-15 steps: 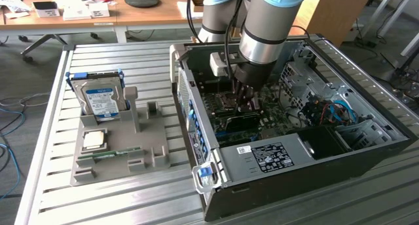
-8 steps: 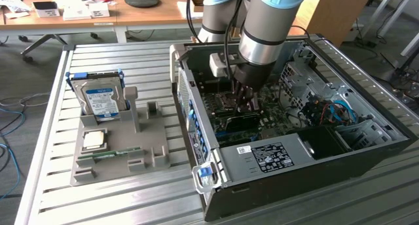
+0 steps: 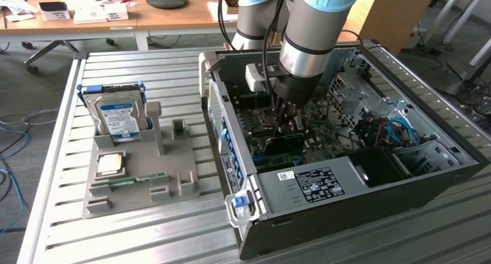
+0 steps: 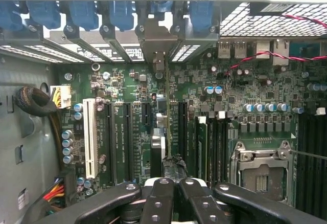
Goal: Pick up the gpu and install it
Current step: 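Press down on the gpu until it lock into place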
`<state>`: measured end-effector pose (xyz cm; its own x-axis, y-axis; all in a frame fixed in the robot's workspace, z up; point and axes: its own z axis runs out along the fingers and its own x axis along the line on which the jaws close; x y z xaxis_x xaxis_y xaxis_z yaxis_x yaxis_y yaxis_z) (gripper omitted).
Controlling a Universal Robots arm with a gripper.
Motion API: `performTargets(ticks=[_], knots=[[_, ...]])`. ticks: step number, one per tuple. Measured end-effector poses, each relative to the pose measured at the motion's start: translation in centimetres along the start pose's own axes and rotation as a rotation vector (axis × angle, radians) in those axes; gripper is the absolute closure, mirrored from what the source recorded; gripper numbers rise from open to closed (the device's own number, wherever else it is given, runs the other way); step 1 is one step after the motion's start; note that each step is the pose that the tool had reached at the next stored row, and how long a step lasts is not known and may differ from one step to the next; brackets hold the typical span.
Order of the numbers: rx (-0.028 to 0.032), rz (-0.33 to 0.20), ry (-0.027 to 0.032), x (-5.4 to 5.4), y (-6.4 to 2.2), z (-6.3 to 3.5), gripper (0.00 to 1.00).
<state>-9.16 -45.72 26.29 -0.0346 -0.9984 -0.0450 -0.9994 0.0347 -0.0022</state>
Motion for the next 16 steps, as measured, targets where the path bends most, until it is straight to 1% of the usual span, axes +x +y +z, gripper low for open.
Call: performTargets(ticks=[16], knots=[[-0.0001,0.0,0.0001,0.02,0.04,0.19,0.89]])
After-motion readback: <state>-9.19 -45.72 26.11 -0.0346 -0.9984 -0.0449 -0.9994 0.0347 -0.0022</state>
